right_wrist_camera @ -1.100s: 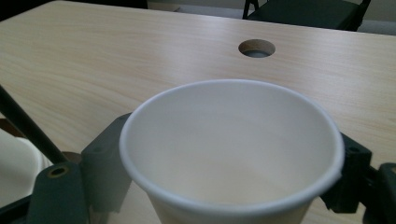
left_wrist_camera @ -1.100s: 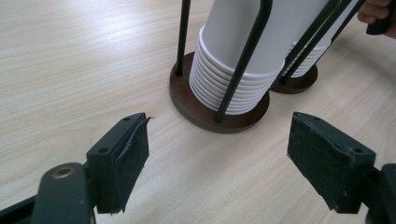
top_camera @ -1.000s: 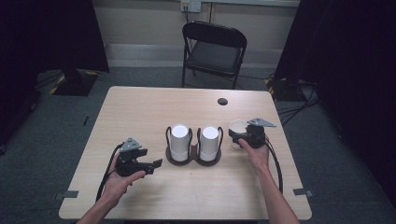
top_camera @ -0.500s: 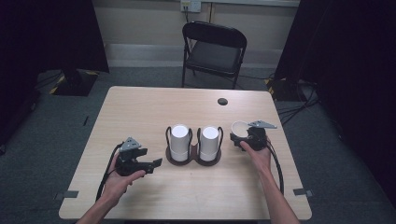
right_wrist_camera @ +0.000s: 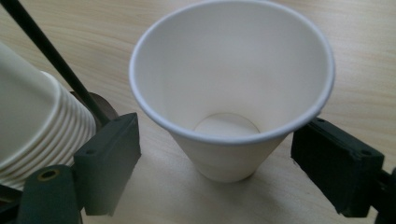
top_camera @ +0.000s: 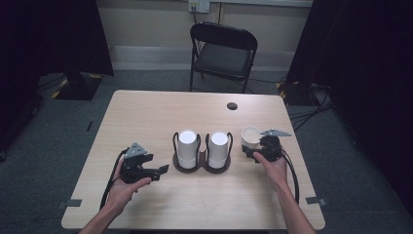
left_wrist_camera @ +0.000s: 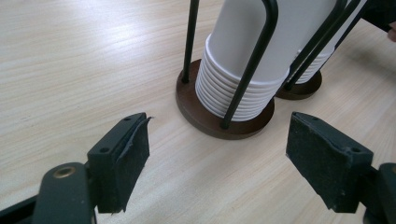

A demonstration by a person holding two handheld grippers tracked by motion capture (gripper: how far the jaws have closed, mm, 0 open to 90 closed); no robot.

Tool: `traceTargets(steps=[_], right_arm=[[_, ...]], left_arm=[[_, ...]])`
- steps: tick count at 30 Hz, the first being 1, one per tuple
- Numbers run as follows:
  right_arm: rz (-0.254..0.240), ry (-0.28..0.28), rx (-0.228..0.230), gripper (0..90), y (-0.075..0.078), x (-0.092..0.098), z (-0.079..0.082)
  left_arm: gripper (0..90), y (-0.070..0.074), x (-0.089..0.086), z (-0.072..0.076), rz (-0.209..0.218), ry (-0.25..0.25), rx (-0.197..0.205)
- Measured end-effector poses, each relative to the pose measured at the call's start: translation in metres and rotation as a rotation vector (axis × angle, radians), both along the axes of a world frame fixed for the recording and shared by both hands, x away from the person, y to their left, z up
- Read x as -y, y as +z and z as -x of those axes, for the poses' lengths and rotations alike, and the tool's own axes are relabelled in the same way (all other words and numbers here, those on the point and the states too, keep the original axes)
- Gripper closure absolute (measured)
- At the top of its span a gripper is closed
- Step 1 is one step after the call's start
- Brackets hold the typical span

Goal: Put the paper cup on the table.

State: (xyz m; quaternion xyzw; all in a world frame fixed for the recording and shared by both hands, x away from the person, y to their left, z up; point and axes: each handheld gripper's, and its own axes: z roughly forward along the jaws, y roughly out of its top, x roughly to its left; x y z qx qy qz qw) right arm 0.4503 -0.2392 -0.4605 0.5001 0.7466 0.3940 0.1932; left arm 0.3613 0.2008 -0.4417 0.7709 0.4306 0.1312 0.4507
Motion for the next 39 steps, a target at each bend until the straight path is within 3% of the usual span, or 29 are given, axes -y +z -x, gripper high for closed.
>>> traceTargets(steps=[11, 18, 22, 24, 28, 31, 34, 37, 39], right_arm=[[-0.001, 0.018, 0.065, 16.3, 0.014, 0.010, 0.037], [-0.031, 0.030, 0.114, 16.3, 0.025, 0.009, 0.065], [-0.030, 0.038, 0.124, 16.2, 0.029, 0.003, 0.079], [-0.058, 0.045, 0.114, 16.1, 0.028, 0.001, 0.086], [-0.024, 0.068, 0.123, 16.2, 0.033, -0.009, 0.100], [-0.031, 0.079, 0.114, 15.8, 0.037, -0.016, 0.109], [-0.022, 0.091, 0.154, 15.3, 0.029, -0.025, 0.119], [-0.015, 0.133, 0.108, 16.2, 0.018, -0.032, 0.121], [0.001, 0.128, 0.139, 14.4, 0.018, -0.035, 0.122]], left_arm=[[20.2, 0.001, 0.000, 0.003, -0.019, -0.006, 0.010], [21.0, 0.002, -0.002, 0.004, -0.012, 0.008, 0.015], [21.0, 0.002, -0.002, 0.004, -0.010, 0.005, 0.020], [20.9, 0.002, -0.002, 0.005, -0.012, -0.004, 0.018], [20.9, 0.000, 0.000, 0.005, -0.010, -0.010, 0.000], [21.0, -0.001, 0.000, 0.006, -0.020, -0.011, -0.003], [21.1, -0.003, 0.000, 0.006, -0.038, -0.019, -0.004], [21.4, -0.005, 0.000, 0.008, -0.047, -0.027, -0.003], [21.5, -0.004, 0.001, 0.010, -0.063, -0.029, 0.012]])
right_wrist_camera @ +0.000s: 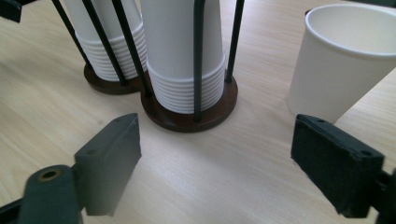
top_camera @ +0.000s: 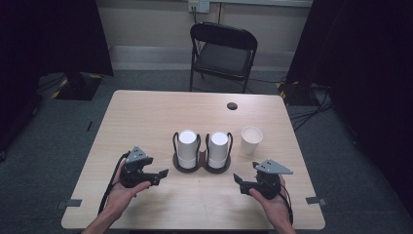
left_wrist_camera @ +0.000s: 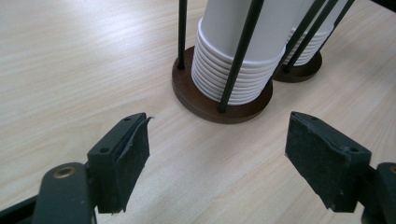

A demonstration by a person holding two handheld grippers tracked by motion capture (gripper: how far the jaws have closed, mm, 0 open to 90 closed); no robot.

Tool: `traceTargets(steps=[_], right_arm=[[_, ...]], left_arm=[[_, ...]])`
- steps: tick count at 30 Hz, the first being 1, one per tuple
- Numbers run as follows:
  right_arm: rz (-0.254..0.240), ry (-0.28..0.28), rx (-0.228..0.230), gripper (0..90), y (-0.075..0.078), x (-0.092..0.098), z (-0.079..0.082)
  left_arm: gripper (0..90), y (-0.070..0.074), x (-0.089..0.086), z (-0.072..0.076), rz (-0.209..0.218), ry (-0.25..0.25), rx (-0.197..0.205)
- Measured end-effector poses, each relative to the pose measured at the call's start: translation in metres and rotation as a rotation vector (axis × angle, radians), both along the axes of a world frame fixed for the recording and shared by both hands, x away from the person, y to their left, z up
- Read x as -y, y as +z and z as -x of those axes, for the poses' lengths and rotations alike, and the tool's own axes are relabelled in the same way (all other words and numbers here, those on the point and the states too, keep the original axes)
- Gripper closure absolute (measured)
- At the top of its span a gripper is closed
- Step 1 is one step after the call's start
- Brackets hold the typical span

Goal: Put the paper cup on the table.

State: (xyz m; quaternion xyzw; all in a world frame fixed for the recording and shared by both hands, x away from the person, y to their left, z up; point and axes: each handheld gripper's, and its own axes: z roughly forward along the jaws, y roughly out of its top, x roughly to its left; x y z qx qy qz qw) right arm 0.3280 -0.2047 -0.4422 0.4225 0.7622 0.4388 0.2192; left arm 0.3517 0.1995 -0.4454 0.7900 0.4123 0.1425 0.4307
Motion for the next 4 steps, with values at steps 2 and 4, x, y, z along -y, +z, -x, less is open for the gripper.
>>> traceTargets(steps=[2, 4], right_arm=[[-0.008, 0.007, -0.014, 14.9, -0.0010, -0.0008, 0.0002], [-0.008, 0.005, -0.010, 14.8, -0.0011, -0.0006, 0.0002]], left_arm=[[21.5, -0.0005, 0.0010, 0.0010, 0.006, -0.005, -0.005], [21.5, -0.0013, 0.0020, 0.0012, -0.001, -0.012, -0.006]])
